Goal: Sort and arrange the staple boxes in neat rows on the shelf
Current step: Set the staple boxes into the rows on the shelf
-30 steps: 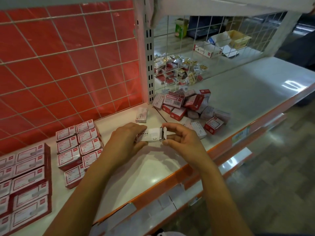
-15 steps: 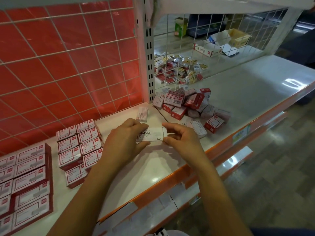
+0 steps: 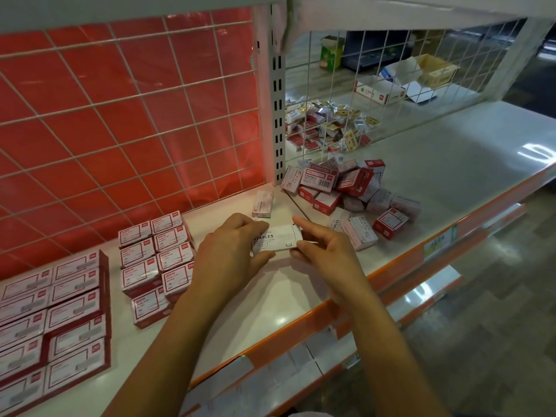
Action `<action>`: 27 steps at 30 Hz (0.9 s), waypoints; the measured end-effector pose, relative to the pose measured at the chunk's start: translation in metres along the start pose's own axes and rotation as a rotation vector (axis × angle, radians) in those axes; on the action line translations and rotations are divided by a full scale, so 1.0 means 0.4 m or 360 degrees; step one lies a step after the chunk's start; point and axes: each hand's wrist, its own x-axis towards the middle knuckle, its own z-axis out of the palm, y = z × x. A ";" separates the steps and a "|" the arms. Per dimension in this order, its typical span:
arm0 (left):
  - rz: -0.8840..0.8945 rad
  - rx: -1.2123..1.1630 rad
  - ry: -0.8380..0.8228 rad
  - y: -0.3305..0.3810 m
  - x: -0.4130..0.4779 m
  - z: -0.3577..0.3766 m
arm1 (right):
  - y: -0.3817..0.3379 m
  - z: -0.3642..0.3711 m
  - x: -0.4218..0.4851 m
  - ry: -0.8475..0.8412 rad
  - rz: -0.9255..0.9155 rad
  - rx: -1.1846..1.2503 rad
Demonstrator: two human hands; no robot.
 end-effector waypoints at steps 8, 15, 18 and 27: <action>-0.0017 0.0003 0.0045 0.000 -0.025 0.016 | 0.005 0.013 -0.004 0.0087 0.0120 0.0210; -0.0009 -0.0002 0.0120 -0.001 -0.043 0.022 | 0.008 0.025 0.000 0.0164 0.0135 0.0175; -0.0074 -0.0013 0.0125 0.001 -0.053 0.020 | 0.021 0.040 0.004 0.0215 0.0066 0.0076; -0.0176 -0.0077 0.0201 -0.001 -0.050 0.020 | 0.030 0.074 0.018 0.0376 -0.0211 -0.0250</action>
